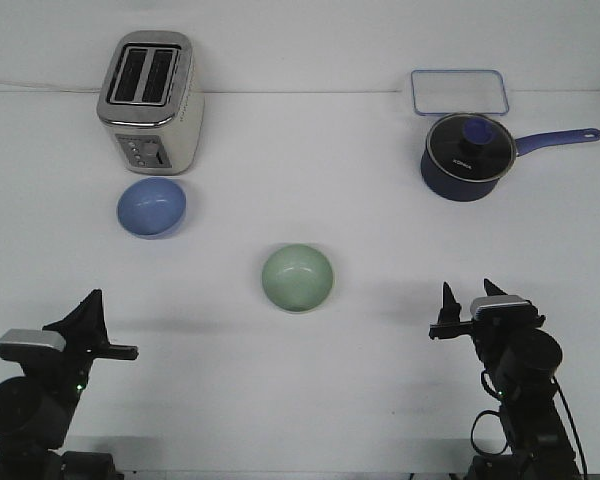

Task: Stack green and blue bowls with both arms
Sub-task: 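Reach the left gripper forward to the light blue bowl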

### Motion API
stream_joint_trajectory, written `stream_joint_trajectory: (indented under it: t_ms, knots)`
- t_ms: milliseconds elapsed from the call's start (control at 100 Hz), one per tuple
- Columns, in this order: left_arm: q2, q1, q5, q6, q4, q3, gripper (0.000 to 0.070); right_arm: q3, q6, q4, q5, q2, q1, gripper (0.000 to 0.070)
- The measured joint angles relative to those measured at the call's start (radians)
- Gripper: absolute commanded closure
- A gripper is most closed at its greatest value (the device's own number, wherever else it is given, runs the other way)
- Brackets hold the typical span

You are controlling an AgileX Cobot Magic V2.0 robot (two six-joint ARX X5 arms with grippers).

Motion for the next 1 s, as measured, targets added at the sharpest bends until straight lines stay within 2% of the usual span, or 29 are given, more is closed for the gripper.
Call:
stream_joint_trajectory:
  t_ms: [300,490,720,960,1000]
  knots:
    - [0.422,0.0,0.0,-0.026,-0.355,0.428,0.069,0.0,0.0,0.0,0.0,0.0,0.0,0.0211]
    - [0.64,0.0,0.0,-0.026,-0.523,0.58,0.069,0.0,0.0,0.0,-0.001,0.0,0.0,0.0211]
    - [0.783,0.0,0.0,-0.026,-0.627,0.609,0.069,0.0,0.0,0.0,-0.001,0.0,0.0,0.0211]
    - [0.811,0.0,0.0,-0.026,-0.618,0.609,0.0682,0.0,0.0,0.0,-0.001,0.0,0.0,0.0211]
    - [0.811,0.0,0.0,-0.026,-0.618,0.609,0.0654,0.0,0.0,0.0,-0.001,0.0,0.0,0.0211]
